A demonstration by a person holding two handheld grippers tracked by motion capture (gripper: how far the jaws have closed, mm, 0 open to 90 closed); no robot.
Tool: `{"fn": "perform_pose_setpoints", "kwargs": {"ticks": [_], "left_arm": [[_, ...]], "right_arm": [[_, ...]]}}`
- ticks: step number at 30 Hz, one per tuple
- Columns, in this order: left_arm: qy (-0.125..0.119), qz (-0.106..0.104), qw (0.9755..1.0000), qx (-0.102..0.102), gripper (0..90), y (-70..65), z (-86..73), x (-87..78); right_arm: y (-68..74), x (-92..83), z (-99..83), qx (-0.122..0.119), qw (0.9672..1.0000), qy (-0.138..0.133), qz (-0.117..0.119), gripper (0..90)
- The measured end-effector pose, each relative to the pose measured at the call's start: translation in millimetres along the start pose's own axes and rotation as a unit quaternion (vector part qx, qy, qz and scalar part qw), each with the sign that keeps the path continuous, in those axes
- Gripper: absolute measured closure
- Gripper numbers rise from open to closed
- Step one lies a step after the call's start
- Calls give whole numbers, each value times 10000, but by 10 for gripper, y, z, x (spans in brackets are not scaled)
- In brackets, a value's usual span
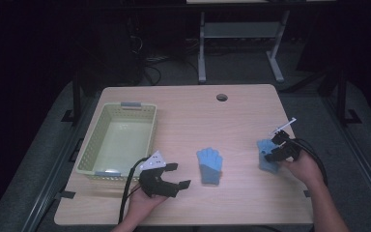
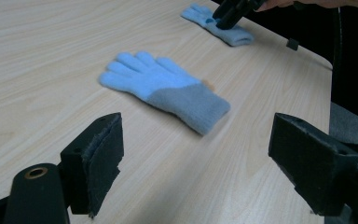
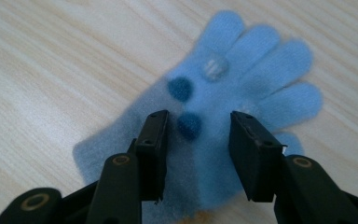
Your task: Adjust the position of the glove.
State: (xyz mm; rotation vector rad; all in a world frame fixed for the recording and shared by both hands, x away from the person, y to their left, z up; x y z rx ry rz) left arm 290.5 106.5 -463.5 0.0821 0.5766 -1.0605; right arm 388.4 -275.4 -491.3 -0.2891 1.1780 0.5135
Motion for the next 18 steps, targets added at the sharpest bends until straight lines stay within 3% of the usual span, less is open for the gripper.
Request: {"fn": "perform_pose_setpoints", "kwargs": {"ticks": [6,15,18], "left_arm": [[-154,1,9999,-71,178,3,33,-50],[-131,-14,9998,-121,178,11,19,-48],[-116,-2,9999,-113,178,11,17,-48]], "right_arm": [[9,5,25,36,9999,123,-36,610],[11,4,42,59,9999,133,-60,750],[4,4,48,206,9997,133,-48,780]]}}
Point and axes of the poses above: each handheld gripper's, and its own axes: x roughly forward along the jaws, z roughly out of its top, y roughly to its left, the point moved 5 cm from there along x, roughly forward along the jaws, and after that the axes turned 3 degrees about x, right-handed, at the moved point
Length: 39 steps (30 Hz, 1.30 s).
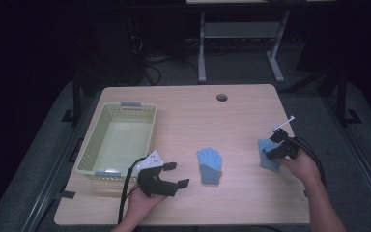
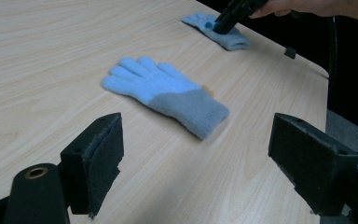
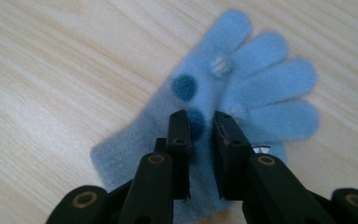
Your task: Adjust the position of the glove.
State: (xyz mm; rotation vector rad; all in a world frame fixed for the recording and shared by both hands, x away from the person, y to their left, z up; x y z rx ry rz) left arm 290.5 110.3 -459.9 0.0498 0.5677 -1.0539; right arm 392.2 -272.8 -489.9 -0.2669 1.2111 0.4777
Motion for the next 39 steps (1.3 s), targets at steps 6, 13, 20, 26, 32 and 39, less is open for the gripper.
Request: {"fn": "perform_pose_setpoints", "kwargs": {"ticks": [6,13,20,26,32,39], "left_arm": [[-36,17,10000,-5,178,3,6,-7],[14,32,10000,64,179,-11,2,9],[-55,12,10000,-25,180,-7,8,0],[-37,13,10000,-9,180,-5,5,-1],[-9,3,10000,42,180,-10,14,4],[-19,23,10000,56,181,-11,15,-14]], "right_arm": [[27,-29,-11,82,10000,-8,-25,818],[72,-155,-7,97,9995,-282,114,822],[156,-351,34,-19,9985,-518,195,822],[331,-518,148,-377,9963,-766,100,823],[507,-693,258,-643,9943,-839,138,823],[606,-824,352,-672,9939,-840,229,822]]}}
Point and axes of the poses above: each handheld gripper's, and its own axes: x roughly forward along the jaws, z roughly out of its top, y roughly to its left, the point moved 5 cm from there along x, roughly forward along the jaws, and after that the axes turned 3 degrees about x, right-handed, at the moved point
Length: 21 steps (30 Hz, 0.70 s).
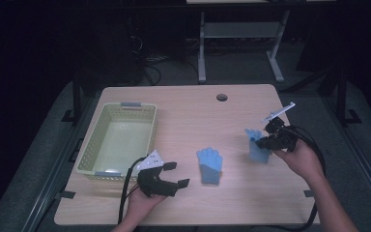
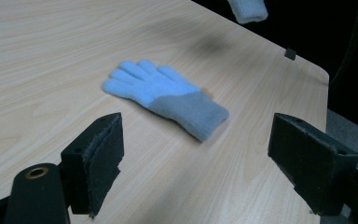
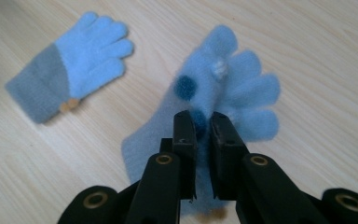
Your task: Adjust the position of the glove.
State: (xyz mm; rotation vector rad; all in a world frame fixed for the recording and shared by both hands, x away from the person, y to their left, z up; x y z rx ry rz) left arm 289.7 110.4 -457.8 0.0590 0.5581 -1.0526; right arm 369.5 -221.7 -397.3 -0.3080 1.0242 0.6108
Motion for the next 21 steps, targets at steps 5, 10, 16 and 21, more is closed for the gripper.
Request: {"fn": "perform_pose_setpoints", "kwargs": {"ticks": [5,10,16,21], "left_arm": [[-13,21,10000,22,181,-2,8,-11],[-27,30,10000,44,181,4,8,-8],[-57,48,10000,36,180,6,10,-16],[-46,48,10000,31,180,12,12,-25]], "right_arm": [[77,-38,91,-62,9999,-57,65,822],[183,-52,176,-204,9997,-49,122,822],[394,-7,311,-448,9986,-56,288,822],[519,34,381,-562,9977,-47,380,822]]}}
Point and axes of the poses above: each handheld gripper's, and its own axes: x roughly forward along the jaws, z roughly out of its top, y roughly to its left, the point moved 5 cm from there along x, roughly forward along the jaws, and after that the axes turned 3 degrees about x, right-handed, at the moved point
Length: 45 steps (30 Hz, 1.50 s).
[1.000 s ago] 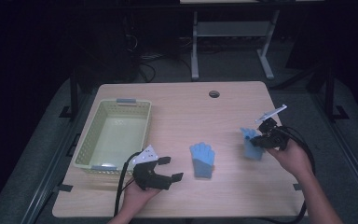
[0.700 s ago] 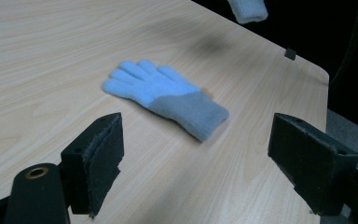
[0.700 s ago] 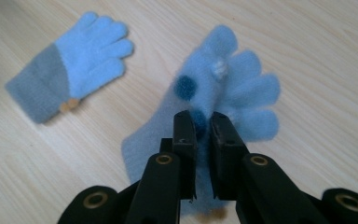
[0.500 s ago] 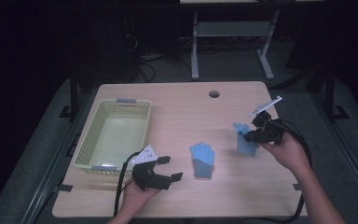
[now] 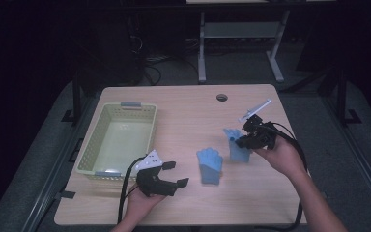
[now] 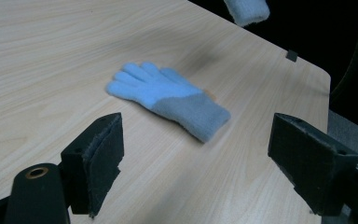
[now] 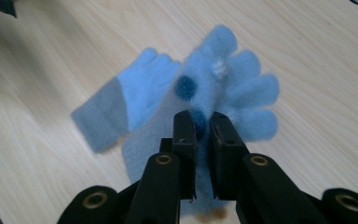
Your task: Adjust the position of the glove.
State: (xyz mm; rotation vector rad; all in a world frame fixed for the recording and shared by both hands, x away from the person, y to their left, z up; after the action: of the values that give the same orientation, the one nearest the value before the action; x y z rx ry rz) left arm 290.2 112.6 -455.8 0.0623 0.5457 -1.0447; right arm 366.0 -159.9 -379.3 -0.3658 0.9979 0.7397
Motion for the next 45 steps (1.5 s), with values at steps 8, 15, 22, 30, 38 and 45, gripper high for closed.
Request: {"fn": "perform_pose_setpoints", "kwargs": {"ticks": [8,15,22,30,38,45], "left_arm": [[-23,4,10000,6,181,-2,3,-12],[-50,-1,10000,-24,181,11,7,-30],[-56,11,10000,-40,181,10,0,-38],[-20,7,10000,14,181,7,-5,-29],[-27,2,10000,-52,181,16,-4,-47],[-37,3,10000,-57,181,19,-3,-55]], "right_arm": [[136,82,107,-71,9999,8,147,821],[272,212,192,-108,9995,29,299,821],[363,346,222,-143,9990,72,410,821],[460,482,191,-153,9984,131,531,820],[532,657,144,-196,9975,278,621,818],[581,748,138,-241,9969,330,666,817]]}}
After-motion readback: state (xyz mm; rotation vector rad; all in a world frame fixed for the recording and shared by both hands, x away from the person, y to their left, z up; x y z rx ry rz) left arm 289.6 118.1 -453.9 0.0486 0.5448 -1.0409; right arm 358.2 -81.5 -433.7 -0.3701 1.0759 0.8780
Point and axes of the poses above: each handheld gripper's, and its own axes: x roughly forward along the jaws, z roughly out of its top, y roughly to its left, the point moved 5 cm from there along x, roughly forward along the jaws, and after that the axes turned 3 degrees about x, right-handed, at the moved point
